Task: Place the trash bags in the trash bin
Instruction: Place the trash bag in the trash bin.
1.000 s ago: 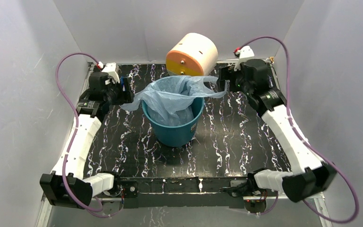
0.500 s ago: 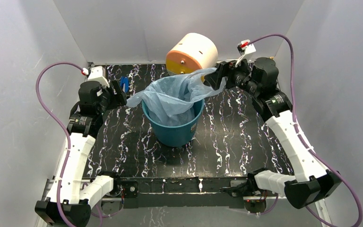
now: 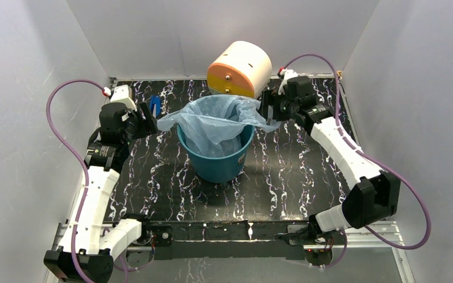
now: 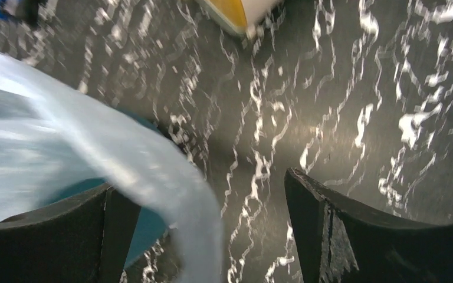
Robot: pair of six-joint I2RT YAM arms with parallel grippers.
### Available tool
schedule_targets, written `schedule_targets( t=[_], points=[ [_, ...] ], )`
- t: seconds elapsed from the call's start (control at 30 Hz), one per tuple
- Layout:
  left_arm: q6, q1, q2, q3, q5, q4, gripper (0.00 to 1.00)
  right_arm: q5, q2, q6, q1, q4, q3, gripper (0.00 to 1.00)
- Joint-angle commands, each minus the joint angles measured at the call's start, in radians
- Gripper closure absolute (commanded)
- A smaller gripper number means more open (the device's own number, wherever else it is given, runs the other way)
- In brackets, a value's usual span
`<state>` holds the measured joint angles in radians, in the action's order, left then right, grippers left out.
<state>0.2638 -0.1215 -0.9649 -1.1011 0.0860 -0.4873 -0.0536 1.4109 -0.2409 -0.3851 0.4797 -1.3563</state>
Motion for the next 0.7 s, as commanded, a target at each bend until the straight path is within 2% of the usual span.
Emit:
schedule_targets(
  t=[0.0, 0.07, 0.27, 0.4, 0.57, 0.67],
  points=[
    [-0.004, 0.003, 0.016, -0.004, 0.020, -0.004, 0.32, 0.045, -0.001, 0.012, 0.012, -0.108, 0.127, 0.04],
    [-0.014, 0.002, 0.011, -0.024, 0.012, -0.020, 0.32, 0.043, 0.019, 0.024, 0.015, -0.121, 0.143, 0.03],
    [-0.011, 0.002, 0.018, -0.014, 0.034, -0.011, 0.31, -0.098, 0.052, 0.019, 0.018, -0.194, 0.168, 0.03],
    [0.026, 0.006, -0.018, -0.046, 0.056, -0.037, 0.31, -0.027, 0.110, 0.006, 0.020, -0.119, 0.159, 0.02],
    [0.061, 0.063, -0.098, -0.158, -0.071, -0.041, 0.30, -0.054, 0.102, 0.020, 0.027, -0.119, 0.175, 0.01],
    [0.078, 0.136, -0.139, -0.198, -0.156, -0.020, 0.30, -0.068, 0.072, 0.016, 0.027, -0.142, 0.185, 0.01]
  ],
)
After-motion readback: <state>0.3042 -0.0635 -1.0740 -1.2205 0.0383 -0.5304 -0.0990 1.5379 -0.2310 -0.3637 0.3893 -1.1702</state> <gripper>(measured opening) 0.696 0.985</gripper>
